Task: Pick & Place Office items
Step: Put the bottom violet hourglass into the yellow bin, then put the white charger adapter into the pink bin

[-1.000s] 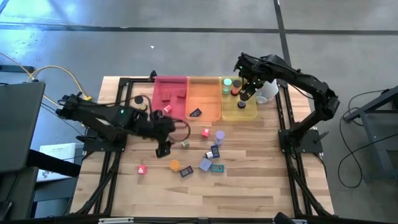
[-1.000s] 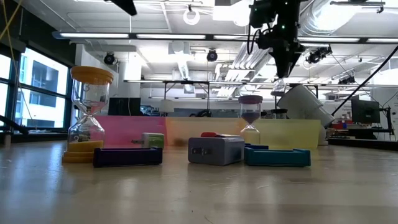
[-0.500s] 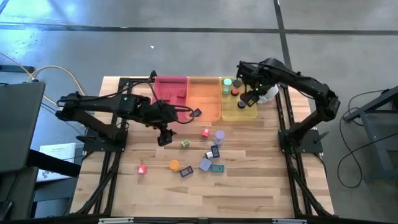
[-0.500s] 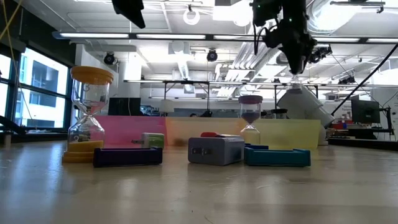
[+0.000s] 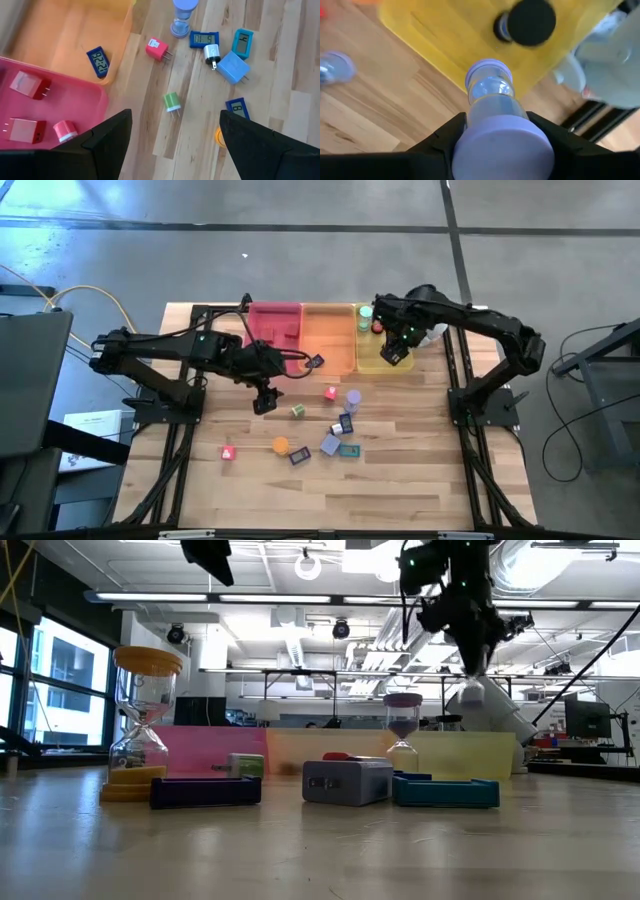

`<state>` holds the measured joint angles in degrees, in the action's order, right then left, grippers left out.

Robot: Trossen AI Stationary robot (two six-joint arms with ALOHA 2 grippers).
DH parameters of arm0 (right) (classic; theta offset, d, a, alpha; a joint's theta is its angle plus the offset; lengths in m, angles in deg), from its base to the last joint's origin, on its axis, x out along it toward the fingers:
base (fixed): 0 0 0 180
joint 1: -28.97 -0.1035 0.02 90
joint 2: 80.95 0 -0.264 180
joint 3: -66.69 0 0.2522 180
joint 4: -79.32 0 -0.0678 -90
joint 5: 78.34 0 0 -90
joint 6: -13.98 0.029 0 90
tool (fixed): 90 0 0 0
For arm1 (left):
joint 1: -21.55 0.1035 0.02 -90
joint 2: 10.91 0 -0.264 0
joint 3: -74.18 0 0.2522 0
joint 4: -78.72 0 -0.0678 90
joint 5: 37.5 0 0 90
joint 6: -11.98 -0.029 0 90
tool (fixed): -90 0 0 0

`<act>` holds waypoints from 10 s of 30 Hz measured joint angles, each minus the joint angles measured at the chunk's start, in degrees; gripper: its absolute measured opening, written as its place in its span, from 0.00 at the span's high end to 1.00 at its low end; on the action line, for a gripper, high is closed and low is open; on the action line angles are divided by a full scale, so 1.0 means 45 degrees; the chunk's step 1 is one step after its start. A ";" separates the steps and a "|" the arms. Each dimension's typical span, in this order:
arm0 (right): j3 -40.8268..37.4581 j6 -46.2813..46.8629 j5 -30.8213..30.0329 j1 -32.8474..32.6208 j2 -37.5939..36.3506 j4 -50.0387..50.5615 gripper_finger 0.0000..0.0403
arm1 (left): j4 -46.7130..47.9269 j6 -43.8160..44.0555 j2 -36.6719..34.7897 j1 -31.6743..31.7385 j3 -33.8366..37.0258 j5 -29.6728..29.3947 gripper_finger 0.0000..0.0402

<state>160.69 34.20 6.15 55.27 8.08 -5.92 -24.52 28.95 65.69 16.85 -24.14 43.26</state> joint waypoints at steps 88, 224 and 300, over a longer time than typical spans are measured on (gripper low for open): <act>-0.4297 -0.1111 0.1912 0.0549 -0.6044 -0.8437 0.22 | 0.0568 0.0526 0.0005 -0.0067 -0.0005 0.0672 0.27; -0.4292 -0.6224 -0.2085 -0.9599 0.3224 -1.4761 0.33 | 0.1136 0.7082 0.0204 -0.7129 -0.0005 -0.1007 0.27; -0.4287 -0.4352 0.0426 -0.9355 0.4600 -1.6034 0.66 | 0.1054 0.6810 0.0117 -0.7079 0.0000 -0.1311 0.27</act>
<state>141.40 14.62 8.07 13.18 28.78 -78.07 -19.78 59.60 66.21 -15.00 -24.14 37.36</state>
